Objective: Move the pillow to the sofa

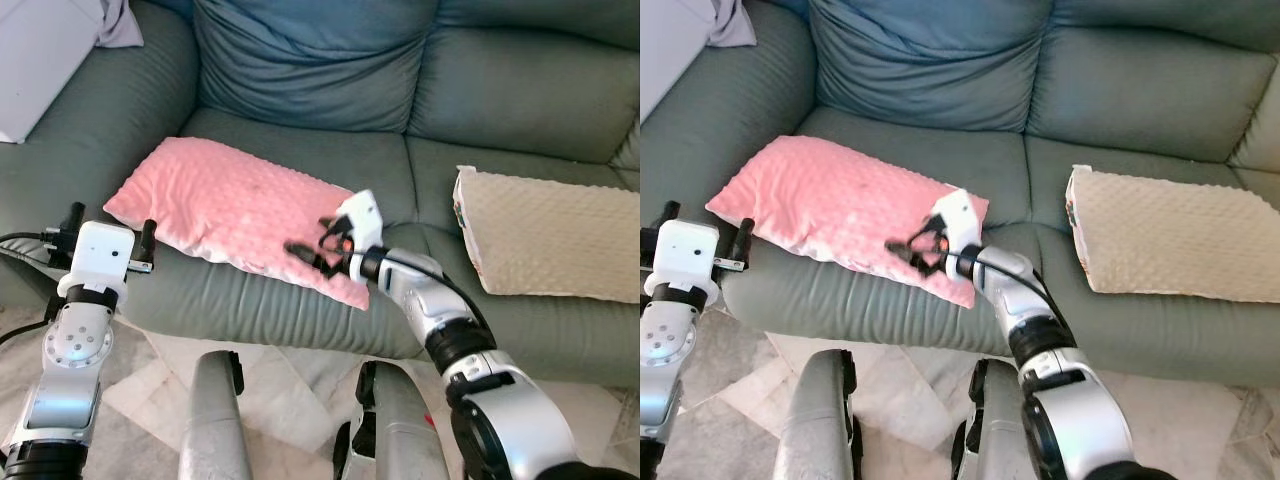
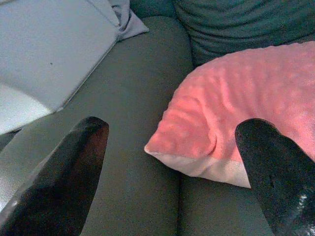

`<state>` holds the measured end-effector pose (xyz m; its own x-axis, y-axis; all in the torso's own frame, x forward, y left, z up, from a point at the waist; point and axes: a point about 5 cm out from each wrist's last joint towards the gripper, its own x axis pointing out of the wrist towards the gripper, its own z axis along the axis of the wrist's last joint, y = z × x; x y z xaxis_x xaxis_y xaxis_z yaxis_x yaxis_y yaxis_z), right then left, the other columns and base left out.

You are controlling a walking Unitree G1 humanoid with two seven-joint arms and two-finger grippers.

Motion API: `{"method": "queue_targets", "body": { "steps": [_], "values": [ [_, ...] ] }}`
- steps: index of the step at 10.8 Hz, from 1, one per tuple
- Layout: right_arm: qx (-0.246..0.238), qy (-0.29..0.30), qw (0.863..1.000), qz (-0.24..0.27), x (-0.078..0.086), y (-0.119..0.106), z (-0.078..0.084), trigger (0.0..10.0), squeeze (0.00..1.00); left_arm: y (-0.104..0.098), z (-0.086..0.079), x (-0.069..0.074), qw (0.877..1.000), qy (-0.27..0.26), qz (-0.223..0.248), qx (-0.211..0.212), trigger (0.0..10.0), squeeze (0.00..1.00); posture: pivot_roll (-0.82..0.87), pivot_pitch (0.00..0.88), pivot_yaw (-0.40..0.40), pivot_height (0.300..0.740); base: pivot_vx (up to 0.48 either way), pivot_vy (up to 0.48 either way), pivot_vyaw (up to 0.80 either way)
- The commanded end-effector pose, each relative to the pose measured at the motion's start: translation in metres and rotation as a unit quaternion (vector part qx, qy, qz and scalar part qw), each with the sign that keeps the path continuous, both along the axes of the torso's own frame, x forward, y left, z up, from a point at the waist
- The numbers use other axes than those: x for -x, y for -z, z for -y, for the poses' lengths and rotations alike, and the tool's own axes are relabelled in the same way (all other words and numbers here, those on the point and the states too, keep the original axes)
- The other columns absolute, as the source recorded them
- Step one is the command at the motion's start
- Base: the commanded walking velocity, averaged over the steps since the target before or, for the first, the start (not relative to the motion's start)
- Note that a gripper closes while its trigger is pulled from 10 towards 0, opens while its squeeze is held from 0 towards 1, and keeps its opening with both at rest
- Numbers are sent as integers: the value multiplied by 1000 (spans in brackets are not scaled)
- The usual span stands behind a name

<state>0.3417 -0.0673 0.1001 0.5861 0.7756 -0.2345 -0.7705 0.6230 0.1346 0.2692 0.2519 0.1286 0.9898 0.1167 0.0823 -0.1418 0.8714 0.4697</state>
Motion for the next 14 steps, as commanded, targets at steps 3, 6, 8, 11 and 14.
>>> {"method": "queue_targets", "body": {
  "steps": [3, 6, 8, 11, 14],
  "values": [
    [73, -18, 995, -64, 16, 30, 30, 10000, 1000, 1, 2, 0, 1000, -1, -13, 10, 10000, 0, 69, 105, -66, 597, 0, 0, 0],
    [146, 21, 988, -50, 16, 38, 68, 10000, 1000, 4, 3, 0, 1000, -4, -24, 17, 10000, 0, 69, 106, -61, 597, 0, 0, 0],
    [166, 65, 983, -46, 10, 39, 79, 10000, 1000, 5, 2, 0, 999, -5, -28, 18, 10000, 0, 75, 104, -58, 597, 0, 0, 0],
    [168, 155, 972, -53, 5, 44, 98, 10000, 1000, 6, -2, 3, 999, -10, -36, 17, 10000, 0, 90, 104, -57, 597, 0, 0, 0],
    [186, 210, 959, -49, 1, 44, 112, 10000, 1000, 5, -5, 2, 999, -14, -37, 13, 10000, 0, 97, 103, -57, 597, 0, 0, 0]
  ]
}}
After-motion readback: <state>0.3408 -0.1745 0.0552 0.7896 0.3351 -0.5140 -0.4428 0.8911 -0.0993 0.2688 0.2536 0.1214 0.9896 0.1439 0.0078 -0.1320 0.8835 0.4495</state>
